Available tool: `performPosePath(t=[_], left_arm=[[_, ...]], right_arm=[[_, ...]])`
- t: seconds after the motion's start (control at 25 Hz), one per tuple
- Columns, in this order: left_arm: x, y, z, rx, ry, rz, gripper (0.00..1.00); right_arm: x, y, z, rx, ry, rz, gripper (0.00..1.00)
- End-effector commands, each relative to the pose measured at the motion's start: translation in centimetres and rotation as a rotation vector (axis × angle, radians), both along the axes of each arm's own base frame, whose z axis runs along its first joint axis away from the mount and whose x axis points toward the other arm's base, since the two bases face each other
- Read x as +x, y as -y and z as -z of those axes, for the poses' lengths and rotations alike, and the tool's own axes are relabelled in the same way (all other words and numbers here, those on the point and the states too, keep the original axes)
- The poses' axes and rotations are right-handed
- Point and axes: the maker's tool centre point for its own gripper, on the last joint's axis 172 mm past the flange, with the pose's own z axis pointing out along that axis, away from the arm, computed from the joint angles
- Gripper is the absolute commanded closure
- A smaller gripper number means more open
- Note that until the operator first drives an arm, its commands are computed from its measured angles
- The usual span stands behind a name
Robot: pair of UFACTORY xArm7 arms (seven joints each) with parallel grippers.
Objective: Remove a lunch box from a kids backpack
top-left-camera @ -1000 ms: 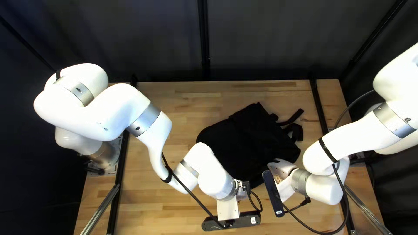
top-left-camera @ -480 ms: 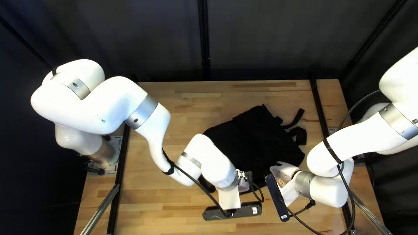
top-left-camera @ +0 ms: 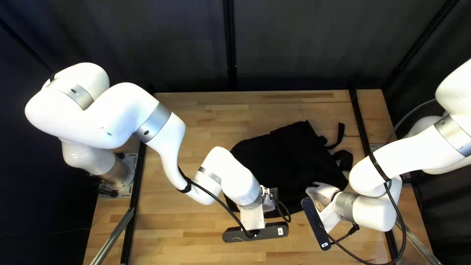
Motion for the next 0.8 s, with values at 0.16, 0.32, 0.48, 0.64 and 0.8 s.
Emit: performPosePath(t=[0.16,0.32,0.48,0.64,0.8], left_arm=[[-0.4,-0.1,-0.1,0.001,-0.01,0.0,1.0],[-1.2,0.2,-0.1,-0.002,-0.022,-0.002,1.0],[-1.8,0.4,0.1,-0.006,-0.028,-0.005,1.0],[-2.5,0.4,0.3,-0.011,-0.036,-0.003,1.0],[-3.3,0.2,0.8,-0.025,-0.044,0.007,1.0]], right_arm=[[-0.2,0.0,0.1,0.006,-0.009,-0.006,1.0],[-0.4,-0.1,0.0,0.007,-0.013,-0.006,1.0],[-0.5,-0.1,-0.1,0.008,-0.016,-0.006,1.0],[-0.7,-0.2,-0.1,0.008,-0.019,-0.008,1.0],[-0.9,-0.3,-0.2,0.008,-0.021,-0.011,1.0]])
